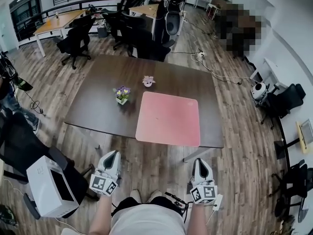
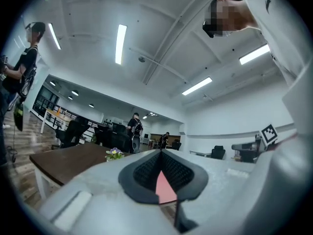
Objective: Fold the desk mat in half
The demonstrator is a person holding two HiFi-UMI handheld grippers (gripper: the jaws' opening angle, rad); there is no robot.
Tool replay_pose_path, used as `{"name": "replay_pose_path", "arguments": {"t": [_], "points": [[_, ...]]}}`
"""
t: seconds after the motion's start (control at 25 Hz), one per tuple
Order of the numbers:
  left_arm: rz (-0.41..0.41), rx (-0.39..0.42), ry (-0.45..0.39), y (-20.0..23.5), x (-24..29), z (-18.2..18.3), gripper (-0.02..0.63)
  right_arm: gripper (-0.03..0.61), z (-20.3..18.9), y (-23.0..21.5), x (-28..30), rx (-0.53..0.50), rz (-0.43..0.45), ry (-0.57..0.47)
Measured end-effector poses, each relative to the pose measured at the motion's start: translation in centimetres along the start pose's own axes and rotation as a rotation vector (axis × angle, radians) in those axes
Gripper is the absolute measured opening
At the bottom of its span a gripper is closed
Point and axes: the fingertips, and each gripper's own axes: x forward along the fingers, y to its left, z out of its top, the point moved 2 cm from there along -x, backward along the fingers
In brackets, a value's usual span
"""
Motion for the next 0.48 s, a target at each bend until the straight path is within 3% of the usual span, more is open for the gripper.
{"name": "replay_pose_path", "arguments": {"t": [0.48], "points": [[0.0,-0.022,0.001,3.0,1.6,-0.5,0.005,0.0,-0.8,1.8,2.5,0.001,-0.005,0.012]]}}
